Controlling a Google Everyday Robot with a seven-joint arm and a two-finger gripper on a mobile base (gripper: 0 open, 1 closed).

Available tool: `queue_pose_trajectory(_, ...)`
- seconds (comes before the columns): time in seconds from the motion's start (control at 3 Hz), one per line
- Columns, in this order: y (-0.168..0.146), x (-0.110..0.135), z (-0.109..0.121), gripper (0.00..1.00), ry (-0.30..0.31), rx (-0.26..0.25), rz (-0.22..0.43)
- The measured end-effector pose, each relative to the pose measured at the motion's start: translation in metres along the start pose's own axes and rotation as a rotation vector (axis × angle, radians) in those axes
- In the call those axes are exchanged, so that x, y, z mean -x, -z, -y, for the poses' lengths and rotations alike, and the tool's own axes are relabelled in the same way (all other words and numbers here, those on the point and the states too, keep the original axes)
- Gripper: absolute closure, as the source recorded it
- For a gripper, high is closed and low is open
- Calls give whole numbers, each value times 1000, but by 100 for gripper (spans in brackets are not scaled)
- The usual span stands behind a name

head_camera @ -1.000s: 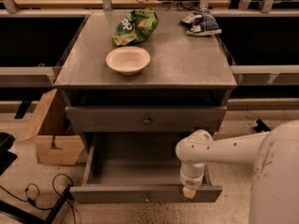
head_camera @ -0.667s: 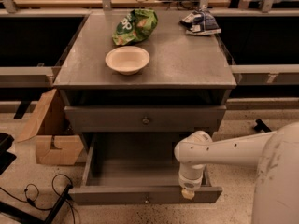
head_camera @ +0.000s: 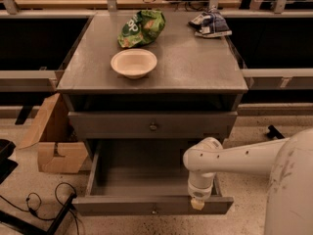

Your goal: Open middle drawer

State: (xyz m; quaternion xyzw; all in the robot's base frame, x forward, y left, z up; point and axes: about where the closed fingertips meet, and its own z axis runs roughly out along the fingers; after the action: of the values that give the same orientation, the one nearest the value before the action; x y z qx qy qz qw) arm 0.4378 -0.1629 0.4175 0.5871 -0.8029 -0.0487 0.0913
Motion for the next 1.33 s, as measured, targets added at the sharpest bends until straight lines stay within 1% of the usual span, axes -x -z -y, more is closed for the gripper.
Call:
queue_pose_trajectory(0.67,0,0,0,15,0,0,0)
queue_pose_trajectory(1.0,0,0,0,0,0,0,0)
queue_pose_trajectory(1.33,-4,-2,-3,0,-2,7,4)
